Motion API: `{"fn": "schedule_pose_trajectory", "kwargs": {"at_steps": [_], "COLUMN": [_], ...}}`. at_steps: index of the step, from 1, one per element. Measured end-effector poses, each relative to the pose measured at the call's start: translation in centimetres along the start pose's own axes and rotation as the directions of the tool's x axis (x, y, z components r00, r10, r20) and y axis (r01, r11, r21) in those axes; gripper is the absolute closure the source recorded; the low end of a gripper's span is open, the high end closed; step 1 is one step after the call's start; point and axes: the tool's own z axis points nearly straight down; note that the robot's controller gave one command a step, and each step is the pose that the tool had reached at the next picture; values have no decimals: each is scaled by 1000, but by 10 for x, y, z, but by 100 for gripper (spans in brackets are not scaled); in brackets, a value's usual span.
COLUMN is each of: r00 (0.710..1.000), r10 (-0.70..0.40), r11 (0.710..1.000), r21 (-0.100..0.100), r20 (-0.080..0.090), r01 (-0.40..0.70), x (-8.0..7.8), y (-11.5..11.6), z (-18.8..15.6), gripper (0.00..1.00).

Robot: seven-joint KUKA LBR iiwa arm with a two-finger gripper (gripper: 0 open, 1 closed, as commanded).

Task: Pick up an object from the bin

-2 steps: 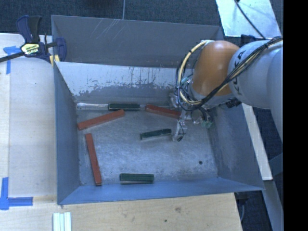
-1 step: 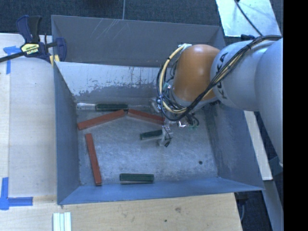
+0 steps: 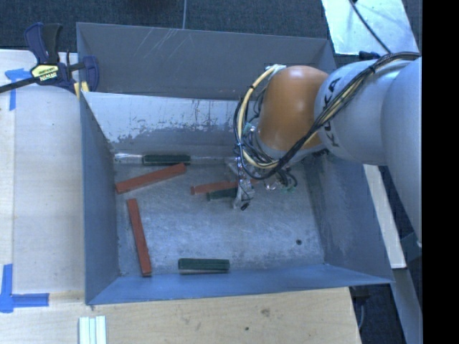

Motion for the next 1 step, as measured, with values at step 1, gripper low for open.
{"fn": "schedule_pose_trajectory", "kwargs": {"at_steps": [1], "r00": [999], "r10": [42], "r11": [999], "r21": [0], "r20": [6], "r01": [-42], "x": [-1], "y": [13], "z": [-144], "gripper": [100]}}
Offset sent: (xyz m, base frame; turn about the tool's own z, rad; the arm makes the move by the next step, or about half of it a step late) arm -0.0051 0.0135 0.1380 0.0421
